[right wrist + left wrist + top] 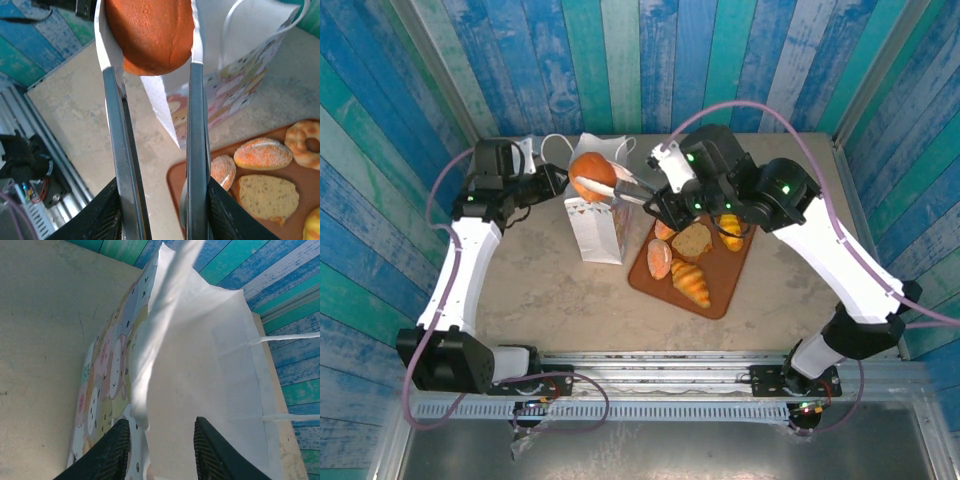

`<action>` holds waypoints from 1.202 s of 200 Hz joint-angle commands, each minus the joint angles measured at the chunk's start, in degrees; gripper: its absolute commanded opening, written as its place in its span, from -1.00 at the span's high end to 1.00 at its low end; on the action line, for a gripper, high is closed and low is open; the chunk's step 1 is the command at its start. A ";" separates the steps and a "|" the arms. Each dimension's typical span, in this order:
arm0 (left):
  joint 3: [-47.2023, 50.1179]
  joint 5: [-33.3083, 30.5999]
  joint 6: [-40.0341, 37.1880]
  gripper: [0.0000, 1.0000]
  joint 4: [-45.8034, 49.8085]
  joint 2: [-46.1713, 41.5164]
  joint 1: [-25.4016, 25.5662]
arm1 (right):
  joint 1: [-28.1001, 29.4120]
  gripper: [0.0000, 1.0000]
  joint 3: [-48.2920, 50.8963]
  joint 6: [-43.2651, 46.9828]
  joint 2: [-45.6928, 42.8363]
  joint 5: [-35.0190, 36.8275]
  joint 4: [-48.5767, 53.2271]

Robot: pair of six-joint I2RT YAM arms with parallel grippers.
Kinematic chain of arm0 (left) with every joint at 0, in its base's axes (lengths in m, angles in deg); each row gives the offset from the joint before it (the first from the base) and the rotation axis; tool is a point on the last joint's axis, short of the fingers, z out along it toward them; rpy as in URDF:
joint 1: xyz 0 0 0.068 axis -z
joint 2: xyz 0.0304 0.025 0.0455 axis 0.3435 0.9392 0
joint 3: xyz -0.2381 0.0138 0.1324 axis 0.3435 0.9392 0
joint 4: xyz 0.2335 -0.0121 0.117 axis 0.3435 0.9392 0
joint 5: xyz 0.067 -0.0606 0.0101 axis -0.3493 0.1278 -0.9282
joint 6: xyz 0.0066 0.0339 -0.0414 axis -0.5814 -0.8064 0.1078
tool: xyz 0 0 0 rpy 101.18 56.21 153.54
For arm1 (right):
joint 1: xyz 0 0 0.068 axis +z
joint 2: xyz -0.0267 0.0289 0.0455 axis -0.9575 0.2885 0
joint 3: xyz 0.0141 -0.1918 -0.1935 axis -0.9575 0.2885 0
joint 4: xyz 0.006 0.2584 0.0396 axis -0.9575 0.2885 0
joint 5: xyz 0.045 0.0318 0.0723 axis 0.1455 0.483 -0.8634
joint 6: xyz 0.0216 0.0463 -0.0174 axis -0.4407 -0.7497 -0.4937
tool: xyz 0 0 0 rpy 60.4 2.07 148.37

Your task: Place the fake bread into the paper bag

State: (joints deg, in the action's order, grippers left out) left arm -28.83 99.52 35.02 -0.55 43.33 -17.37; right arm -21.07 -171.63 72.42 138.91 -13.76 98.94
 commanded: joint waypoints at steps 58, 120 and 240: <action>1.06 1.43 0.13 0.35 -2.27 2.90 0.00 | 0.40 0.21 -9.78 -0.78 9.29 6.29 -4.03; 2.27 -0.10 -0.49 0.51 -2.29 4.14 0.00 | 0.38 0.20 -9.51 -0.94 13.12 8.84 -4.05; 2.76 0.00 -0.48 0.60 -2.52 3.43 0.00 | 0.41 0.18 -9.70 1.77 17.37 19.22 -2.81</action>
State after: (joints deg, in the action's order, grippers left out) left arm -26.67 99.67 35.04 -2.30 45.83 -17.37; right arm -21.01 -179.89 72.93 155.39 1.58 97.25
